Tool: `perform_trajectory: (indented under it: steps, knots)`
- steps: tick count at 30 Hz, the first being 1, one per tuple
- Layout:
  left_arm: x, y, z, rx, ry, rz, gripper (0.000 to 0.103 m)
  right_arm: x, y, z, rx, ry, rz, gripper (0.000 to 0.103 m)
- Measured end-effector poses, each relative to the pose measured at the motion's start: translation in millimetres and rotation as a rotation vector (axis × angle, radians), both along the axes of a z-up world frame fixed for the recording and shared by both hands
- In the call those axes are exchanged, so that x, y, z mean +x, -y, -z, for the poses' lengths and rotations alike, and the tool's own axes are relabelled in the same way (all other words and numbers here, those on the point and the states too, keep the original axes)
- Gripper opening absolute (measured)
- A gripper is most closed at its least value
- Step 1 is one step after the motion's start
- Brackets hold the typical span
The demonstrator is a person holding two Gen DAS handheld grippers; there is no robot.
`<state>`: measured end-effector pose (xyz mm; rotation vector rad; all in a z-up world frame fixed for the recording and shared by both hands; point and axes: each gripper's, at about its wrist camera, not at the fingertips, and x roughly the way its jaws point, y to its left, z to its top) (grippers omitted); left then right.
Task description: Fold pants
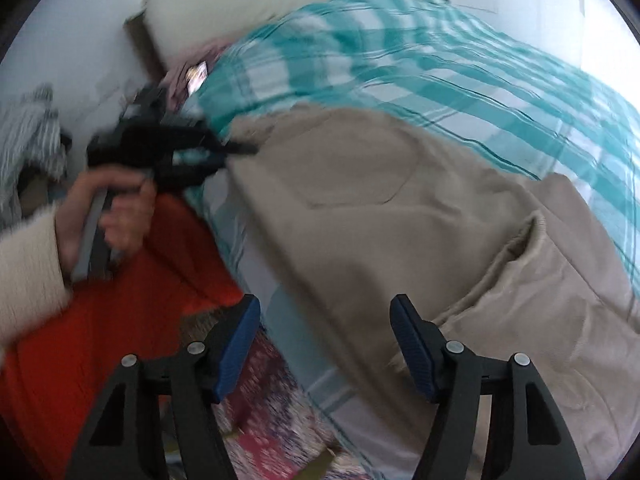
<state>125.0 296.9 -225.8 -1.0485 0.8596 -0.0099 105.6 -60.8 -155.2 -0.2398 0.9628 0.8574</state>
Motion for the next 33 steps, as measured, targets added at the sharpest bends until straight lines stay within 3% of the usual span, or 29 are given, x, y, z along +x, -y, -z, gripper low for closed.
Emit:
perform_trajectory:
  steps: [4,11,13,14,16,18,21,26,28,29,30,32,33]
  knots:
    - [-0.2,-0.4,1.9,-0.01,-0.004,-0.007,0.016,-2.8,-7.4,-3.7,-0.019,0.047,0.047,0.059]
    - [0.2,-1.6,2.0,-0.013,-0.005,-0.004,0.016,4.8,-37.5,12.4,-0.206,0.147,0.066,0.045]
    - [0.3,-2.3,1.6,-0.017,-0.001,-0.002,0.016,1.2,-44.4,17.0,-0.266,0.203,0.037,0.037]
    - [0.6,-2.4,1.3,-0.014,-0.001,-0.001,0.016,-4.1,-47.1,17.3,-0.312,0.265,0.027,0.024]
    - [0.5,-2.7,0.1,-0.011,0.001,-0.002,0.016,-12.5,-48.8,14.9,-0.34,0.317,0.005,0.01]
    - [0.1,-2.5,-1.1,-0.005,0.003,-0.005,0.016,-21.9,-54.2,9.2,-0.369,0.373,-0.013,0.005]
    - [1.0,-1.6,-0.2,-0.004,-0.003,-0.003,0.016,-26.3,-56.5,20.1,-0.394,0.319,-0.063,0.003]
    - [1.5,-0.5,1.5,-0.009,-0.005,-0.007,0.016,-26.5,-50.1,27.0,-0.35,0.251,-0.073,0.004]
    - [1.2,-0.8,2.2,-0.015,-0.004,-0.009,0.016,-20.8,-46.2,21.9,-0.3,0.207,-0.062,0.009]
    - [1.1,-1.2,2.4,-0.017,-0.004,-0.009,0.016,-15.7,-40.0,16.1,-0.253,0.159,-0.048,0.015]
    - [1.2,-1.1,2.4,-0.016,-0.004,-0.008,0.016,-9.7,-32.2,9.8,-0.198,0.101,-0.032,0.034]
    - [1.3,-1.1,2.5,-0.015,-0.005,-0.008,0.016,7.0,-7.2,-8.9,-0.064,0.01,0.045,0.052]
    - [1.4,-1.2,2.9,-0.016,-0.006,-0.008,0.016,16.3,7.6,-19.6,0.0,-0.003,0.088,0.052]
